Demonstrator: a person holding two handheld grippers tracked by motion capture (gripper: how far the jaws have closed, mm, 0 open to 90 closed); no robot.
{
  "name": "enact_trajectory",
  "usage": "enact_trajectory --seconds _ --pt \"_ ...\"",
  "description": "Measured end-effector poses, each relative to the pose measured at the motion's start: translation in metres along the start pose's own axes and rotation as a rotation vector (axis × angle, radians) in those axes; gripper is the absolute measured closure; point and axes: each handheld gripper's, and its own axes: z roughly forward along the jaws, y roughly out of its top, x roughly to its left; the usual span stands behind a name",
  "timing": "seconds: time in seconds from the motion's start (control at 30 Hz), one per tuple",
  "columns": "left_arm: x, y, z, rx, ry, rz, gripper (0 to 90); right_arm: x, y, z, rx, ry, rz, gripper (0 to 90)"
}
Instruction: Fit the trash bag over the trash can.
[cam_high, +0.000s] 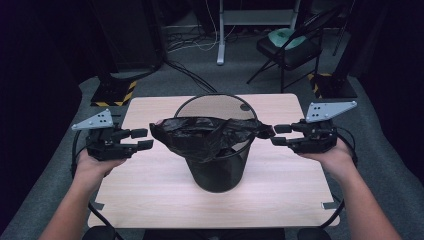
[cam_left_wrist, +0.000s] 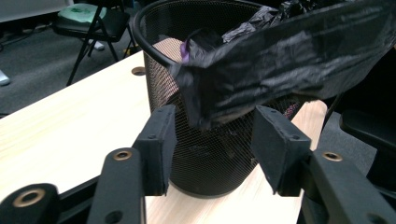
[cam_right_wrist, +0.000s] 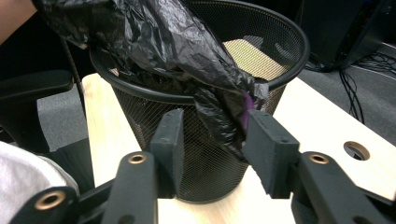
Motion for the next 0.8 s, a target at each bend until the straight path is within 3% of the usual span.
enact_trajectory --seconds 0.27,0.43,0.8 --pt "-0.005 0.019 -0.012 -0.023 0.003 0.019 45.2 0.003 0.014 -0.006 -0.010 -0.005 -0.016 46.9" --pt "-0.008 0.035 -0.007 -0.033 -0.007 0.029 43.2 0.006 0.028 -0.006 -0.027 -0.005 -0.044 42.6" --pt "-0.004 0.054 0.003 -0.036 -0.016 0.019 37.8 0.013 0.043 0.015 0.001 0.057 -0.100 41.2"
